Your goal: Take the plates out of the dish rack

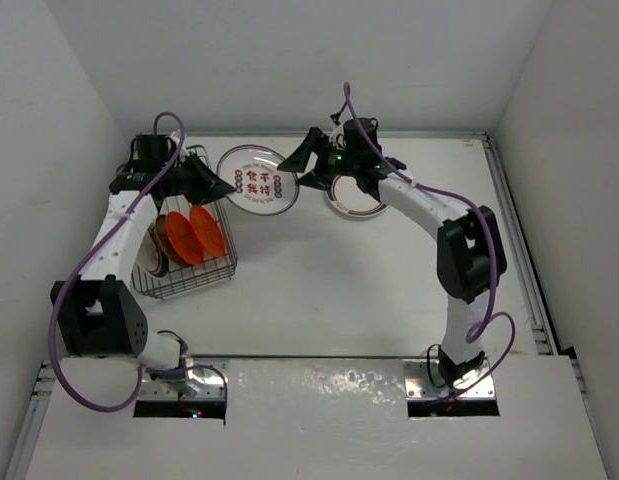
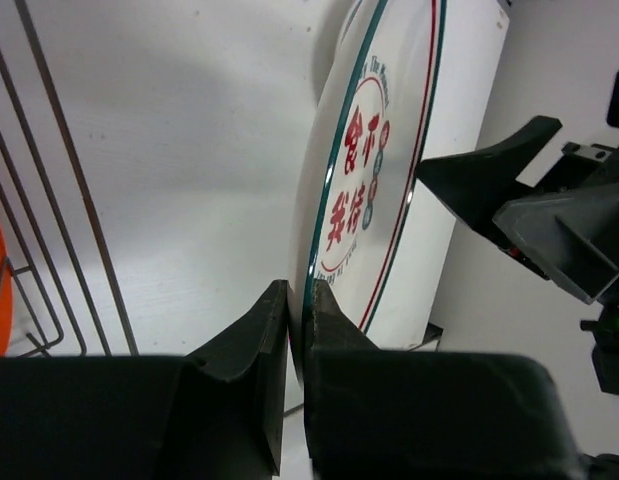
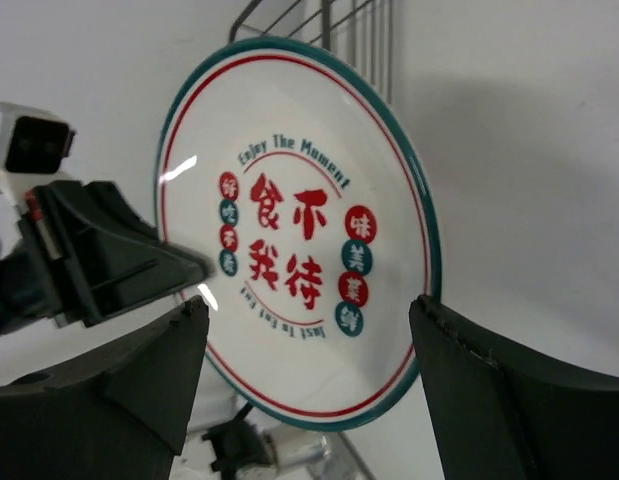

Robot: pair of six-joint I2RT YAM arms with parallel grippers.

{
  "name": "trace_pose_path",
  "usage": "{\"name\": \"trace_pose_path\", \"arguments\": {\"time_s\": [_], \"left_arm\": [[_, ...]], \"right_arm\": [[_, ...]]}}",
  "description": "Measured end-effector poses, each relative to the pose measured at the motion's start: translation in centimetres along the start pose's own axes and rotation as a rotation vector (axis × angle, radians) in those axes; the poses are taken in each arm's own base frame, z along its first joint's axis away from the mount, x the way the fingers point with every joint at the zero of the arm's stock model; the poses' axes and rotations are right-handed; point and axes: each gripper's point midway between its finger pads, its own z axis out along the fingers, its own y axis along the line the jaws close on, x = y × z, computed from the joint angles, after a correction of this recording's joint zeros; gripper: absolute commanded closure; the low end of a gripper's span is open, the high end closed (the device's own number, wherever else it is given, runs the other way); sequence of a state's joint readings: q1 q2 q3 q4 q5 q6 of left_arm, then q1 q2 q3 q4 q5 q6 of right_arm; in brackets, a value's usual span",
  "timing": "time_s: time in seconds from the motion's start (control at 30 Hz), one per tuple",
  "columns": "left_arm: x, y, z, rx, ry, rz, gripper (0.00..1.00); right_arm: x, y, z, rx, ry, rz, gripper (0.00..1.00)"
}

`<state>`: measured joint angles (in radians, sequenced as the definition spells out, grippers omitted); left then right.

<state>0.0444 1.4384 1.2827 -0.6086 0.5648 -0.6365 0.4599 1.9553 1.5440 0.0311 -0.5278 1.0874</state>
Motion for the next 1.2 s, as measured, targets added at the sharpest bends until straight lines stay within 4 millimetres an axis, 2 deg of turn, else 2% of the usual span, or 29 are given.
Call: {"name": "trace_pose_path", "arguments": {"time_s": [0.1, 0.2, 0.27, 0.3, 0.33, 0.5, 0.63, 0.67, 0.7, 0.73, 0.77, 0.8, 0.87, 0.9, 0.97, 1.03, 1.1, 1.2], "left_arm": [[0.0, 0.7, 0.1, -0.034, -0.005, 0.002, 1.00], [-0.1, 0.8, 0.1, -0.038, -0.009, 0.016, 1.00], [-0.2, 1.0, 0.1, -0.046, -0.012, 0.021, 1.00], [-0.1, 1.0, 0.1, -0.046, -0.011, 0.022, 1.00], [-0.2, 1.0, 0.1, -0.043, -0.011, 0.025, 1.00], [-0.1, -0.1, 0.1, 0.016, 0.000, 0.040, 1.00], [-0.1, -1.5, 0.1, 0.091, 0.012, 0.062, 0.98], [-0.1, -1.7, 0.1, 0.106, 0.017, 0.066, 0.92], [0.0, -1.9, 0.1, 0.116, 0.021, 0.069, 0.87], [0.0, -2.0, 0.1, 0.126, 0.025, 0.073, 0.80], [0.2, -2.1, 0.2, 0.132, 0.031, 0.076, 0.55], [0.1, -1.9, 0.3, 0.125, 0.031, 0.078, 0.41], [0.2, -1.2, 0.8, 0.098, 0.037, 0.076, 0.14], [0.1, -0.8, 0.9, 0.072, 0.036, 0.067, 0.07], [-0.6, 0.9, 1.0, -0.055, 0.014, 0.062, 0.05], [-1.7, 2.4, 0.3, -0.183, -0.035, 0.076, 0.05], [-3.2, 3.6, -1.2, -0.311, -0.103, 0.098, 0.05], [-5.4, 4.3, -4.5, -0.468, -0.217, 0.148, 0.05]], "right_arm": [[0.0, -1.5, -0.8, 0.090, -0.030, -0.051, 0.16], [-0.4, -2.7, -2.7, 0.198, -0.077, -0.104, 0.15], [-1.1, -2.7, -3.8, 0.230, -0.103, -0.140, 0.17], [-1.4, -2.7, -4.1, 0.235, -0.112, -0.152, 0.24], [-1.6, -2.6, -4.2, 0.234, -0.115, -0.161, 0.26], [-1.1, -2.6, -3.0, 0.143, -0.075, -0.141, 0.29], [-0.3, -2.1, -1.1, 0.030, -0.027, -0.079, 0.50], [-0.1, -2.0, -0.8, 0.009, -0.019, -0.062, 0.68], [-0.1, -1.8, -0.4, -0.015, -0.011, -0.049, 0.78], [-0.1, -1.5, -0.2, -0.039, -0.007, -0.035, 0.93], [-0.1, -1.4, 0.0, -0.054, -0.008, -0.021, 1.00], [-0.1, -1.1, 0.1, -0.075, -0.007, 0.002, 1.00], [-0.6, -1.8, -0.2, -0.072, -0.032, 0.029, 1.00], [-0.5, -2.5, -0.5, -0.060, -0.040, 0.050, 1.00], [-0.1, -5.2, -1.6, 0.004, -0.058, 0.114, 1.00], [0.0, -9.3, -3.8, 0.108, -0.083, 0.202, 1.00], [-1.2, -13.7, -6.5, 0.222, -0.134, 0.277, 1.00], [-4.4, -19.4, -11.1, 0.361, -0.233, 0.340, 1.00]]}}
